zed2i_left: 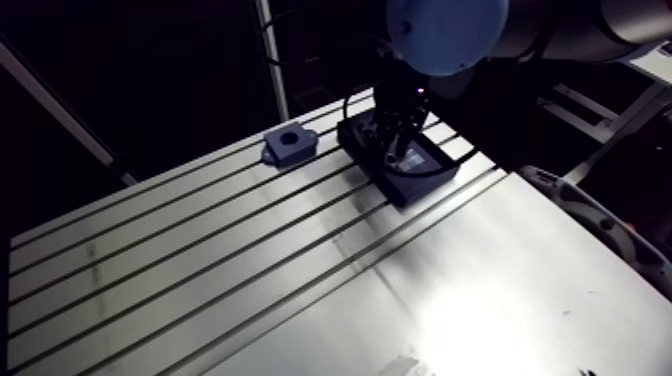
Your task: Pick up the bearing and press it into the housing until flush.
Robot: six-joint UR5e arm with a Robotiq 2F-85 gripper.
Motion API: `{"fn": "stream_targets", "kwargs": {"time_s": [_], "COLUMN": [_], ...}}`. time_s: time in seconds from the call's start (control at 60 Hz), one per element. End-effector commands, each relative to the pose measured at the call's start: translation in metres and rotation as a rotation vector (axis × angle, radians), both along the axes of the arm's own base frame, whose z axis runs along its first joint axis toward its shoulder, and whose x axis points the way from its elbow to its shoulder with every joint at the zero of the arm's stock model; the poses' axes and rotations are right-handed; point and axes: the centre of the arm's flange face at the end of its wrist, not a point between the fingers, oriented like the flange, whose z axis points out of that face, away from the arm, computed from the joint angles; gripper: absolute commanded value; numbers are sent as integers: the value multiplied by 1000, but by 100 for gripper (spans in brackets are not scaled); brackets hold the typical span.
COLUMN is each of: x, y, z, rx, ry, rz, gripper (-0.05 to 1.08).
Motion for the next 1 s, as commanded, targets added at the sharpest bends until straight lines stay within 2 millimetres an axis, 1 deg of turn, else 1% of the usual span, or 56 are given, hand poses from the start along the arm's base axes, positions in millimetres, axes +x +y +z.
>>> {"fn": "stream_targets", "kwargs": {"time_s": [0.017, 0.5, 1.0], "x": [0, -4, -3], "y": [0, 1, 0], "z": [-3, 2, 0], "rx": [-2, 5, 2], "ry": [-4, 6, 1], "rz": [0, 0, 3], "gripper": [47, 47, 49]}}
